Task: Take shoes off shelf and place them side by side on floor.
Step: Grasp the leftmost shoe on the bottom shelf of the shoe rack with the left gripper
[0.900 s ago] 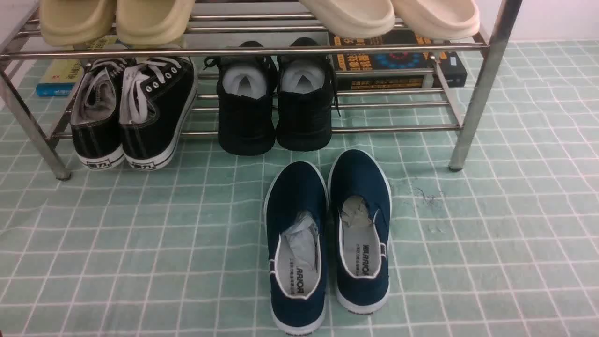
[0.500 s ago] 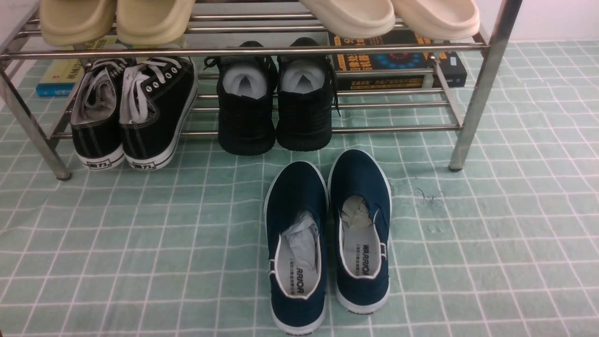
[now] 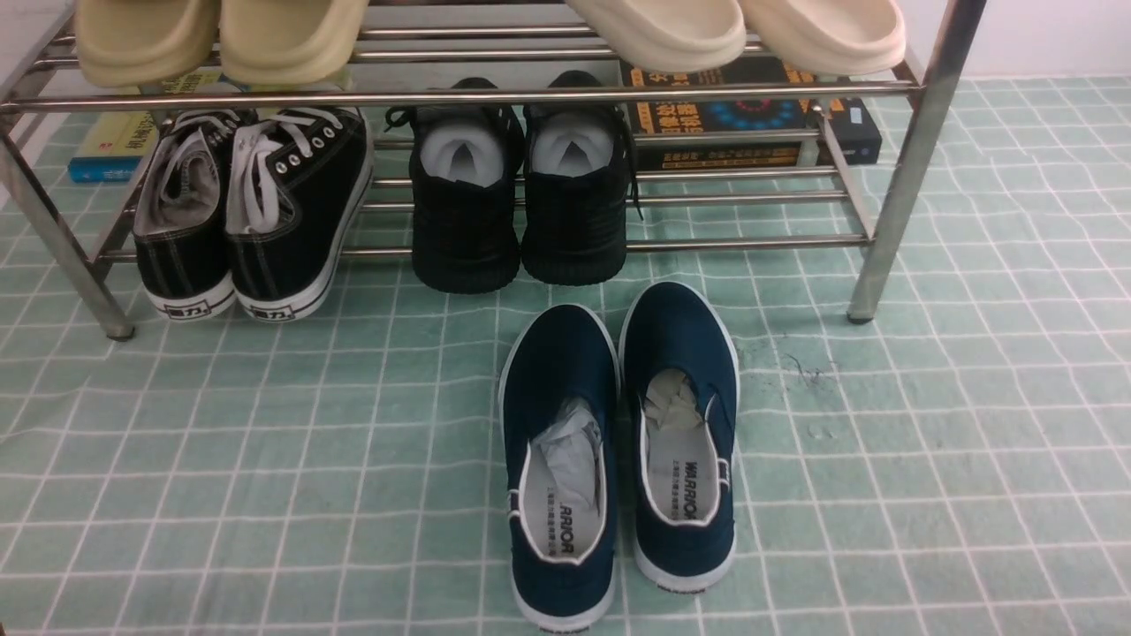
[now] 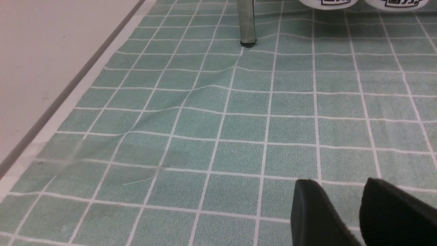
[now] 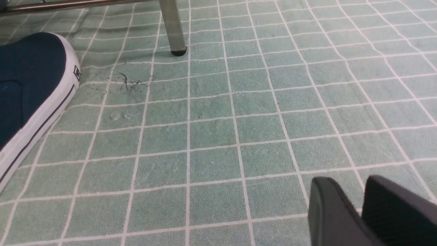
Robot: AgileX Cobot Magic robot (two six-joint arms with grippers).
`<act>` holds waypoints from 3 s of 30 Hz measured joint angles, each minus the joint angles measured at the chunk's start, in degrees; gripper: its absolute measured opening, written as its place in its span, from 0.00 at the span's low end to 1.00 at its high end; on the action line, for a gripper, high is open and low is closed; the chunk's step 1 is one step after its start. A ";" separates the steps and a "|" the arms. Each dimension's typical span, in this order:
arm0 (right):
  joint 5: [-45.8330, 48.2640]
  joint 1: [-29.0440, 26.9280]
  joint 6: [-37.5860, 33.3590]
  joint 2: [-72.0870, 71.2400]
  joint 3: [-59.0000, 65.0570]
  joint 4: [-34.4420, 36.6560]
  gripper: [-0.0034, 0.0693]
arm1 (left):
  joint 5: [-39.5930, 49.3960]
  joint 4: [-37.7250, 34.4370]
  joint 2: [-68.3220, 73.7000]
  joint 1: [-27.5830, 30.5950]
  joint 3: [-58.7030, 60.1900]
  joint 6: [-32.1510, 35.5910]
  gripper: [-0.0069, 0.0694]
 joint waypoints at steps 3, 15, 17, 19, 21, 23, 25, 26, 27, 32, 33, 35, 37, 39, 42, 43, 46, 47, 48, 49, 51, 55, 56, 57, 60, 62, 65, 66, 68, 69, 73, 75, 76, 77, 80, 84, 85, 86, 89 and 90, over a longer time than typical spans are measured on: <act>0.00 0.00 0.00 0.00 0.00 0.00 0.30 | 0.00 0.70 0.00 0.00 0.00 0.00 0.41; 0.00 0.00 0.00 0.00 0.00 0.00 0.32 | -2.49 -29.90 0.00 0.00 0.06 -36.28 0.41; 0.00 0.00 0.00 0.00 0.00 0.00 0.32 | -2.49 -34.18 0.00 0.00 0.06 -44.22 0.41; 0.00 0.00 0.00 0.00 0.00 0.00 0.33 | -2.49 -35.28 0.00 0.00 0.06 -47.51 0.41; 0.00 0.00 0.00 0.00 0.00 0.00 0.33 | -2.49 -35.19 0.00 0.00 0.06 -48.69 0.41; 0.00 0.00 0.00 0.00 0.00 0.00 0.33 | -2.49 -34.22 0.00 0.00 0.06 -49.07 0.41; 0.00 0.00 0.00 0.00 0.00 0.00 0.33 | -2.49 -32.50 0.00 0.00 0.06 -49.13 0.41; 0.00 0.00 0.00 0.00 0.00 0.00 0.33 | -2.49 -31.95 0.00 0.00 0.06 -49.19 0.41; 0.00 0.00 0.00 0.00 0.00 0.00 0.33 | -2.61 -31.28 0.00 0.00 0.06 -49.26 0.41; 0.00 0.00 0.00 0.00 0.00 0.00 0.33 | -3.78 -25.27 0.00 0.00 0.18 -47.60 0.38; 0.00 0.00 0.00 0.00 0.00 0.00 0.33 | -3.97 -24.12 0.00 0.00 0.26 -46.57 0.35; 0.00 0.00 0.00 0.00 0.00 0.00 0.33 | -3.55 -22.54 0.00 0.00 -0.10 -44.09 0.29; 0.00 0.00 0.00 0.00 0.00 0.00 0.33 | 0.64 -21.40 0.00 0.00 -3.39 -40.01 0.18; 0.00 0.00 0.00 0.00 0.00 0.00 0.34 | 5.58 -20.24 0.00 0.00 -8.21 -36.68 0.12; 0.00 0.00 0.00 0.00 0.00 0.00 0.35 | 14.21 -16.68 2.90 0.00 -17.59 -33.88 0.09; 0.00 0.00 0.00 0.00 0.00 0.00 0.35 | 14.78 -16.39 3.30 0.00 -18.21 -33.88 0.09; 0.00 0.00 0.00 0.00 0.00 0.00 0.35 | 21.92 -13.80 10.73 0.00 -26.33 -32.76 0.09; 0.00 0.00 0.00 0.00 0.00 0.00 0.36 | 25.63 -13.52 16.69 0.00 -31.13 -31.01 0.09; 0.00 0.00 0.00 0.00 0.00 0.00 0.36 | 25.99 -13.52 17.38 0.00 -31.66 -30.29 0.09; 0.00 0.00 0.00 0.00 0.00 0.00 0.36 | 29.48 -14.38 23.98 0.00 -36.33 -26.28 0.09; 0.00 0.00 0.00 0.00 0.00 0.00 0.36 | 32.46 -15.84 29.43 0.00 -39.87 -21.40 0.09; 0.00 0.00 0.00 0.00 0.00 0.00 0.37 | 39.19 -22.02 43.47 0.00 -46.26 -8.29 0.09; 0.00 0.00 0.00 0.00 0.00 0.00 0.37 | 40.44 -24.24 48.37 0.00 -47.58 -4.49 0.09; 0.00 0.00 0.00 0.00 0.00 0.00 0.37 | 40.64 -24.85 49.71 0.00 -47.92 -3.56 0.10; 0.00 0.00 0.00 0.00 0.00 0.00 0.37 | 40.12 -27.38 60.15 0.00 -51.36 1.62 0.12; 0.00 0.00 0.00 0.00 0.00 0.00 0.37 | 37.64 -26.69 64.20 0.00 -53.76 1.78 0.14; 0.00 0.00 0.00 0.00 0.00 0.00 0.37 | 32.13 -23.75 68.09 0.00 -56.05 1.40 0.17; 0.00 0.00 0.00 0.00 0.00 0.00 0.37 | 29.22 -21.93 69.29 0.00 -56.60 0.84 0.19; 0.00 0.00 0.00 0.00 0.00 0.00 0.37 | 22.64 -16.46 73.08 0.00 -57.06 -2.28 0.25; 0.00 0.00 0.00 0.00 0.00 0.00 0.37 | 22.64 -16.15 73.08 0.00 -57.06 -2.58 0.25; 0.00 0.00 0.00 0.00 0.00 0.00 0.37 | 18.55 -16.10 78.89 0.00 -58.30 -5.64 0.39; 0.00 0.00 0.00 0.00 0.00 0.00 0.37 | 17.79 -17.16 81.30 0.43 -60.24 -8.02 0.47; 0.00 0.00 0.00 0.00 0.00 0.00 0.37 | 17.59 -17.81 81.89 0.98 -60.97 -8.84 0.49; 0.00 0.00 0.00 0.00 0.00 0.00 0.37 | 17.53 -18.92 82.81 1.92 -62.34 -10.04 0.50; 0.00 0.00 0.00 0.00 0.00 0.00 0.37 | 17.68 -23.53 85.56 5.67 -67.18 -10.01 0.52; 0.00 0.00 0.00 0.00 0.00 0.00 0.37 | 17.87 -28.13 88.11 8.02 -71.92 -5.80 0.51; 0.00 0.00 0.00 0.00 0.00 0.00 0.37 | 17.92 -30.39 89.66 8.17 -74.42 -2.26 0.51; 0.00 0.00 0.00 0.00 0.00 0.00 0.37 | 17.93 -31.26 90.56 8.17 -75.72 -0.86 0.51; 0.00 0.00 0.00 0.00 0.00 0.00 0.37 | 17.93 -33.45 92.91 8.17 -78.61 2.74 0.51; 0.00 0.00 0.00 0.00 0.00 0.00 0.37 | 17.76 -33.54 93.86 8.17 -79.48 3.49 0.51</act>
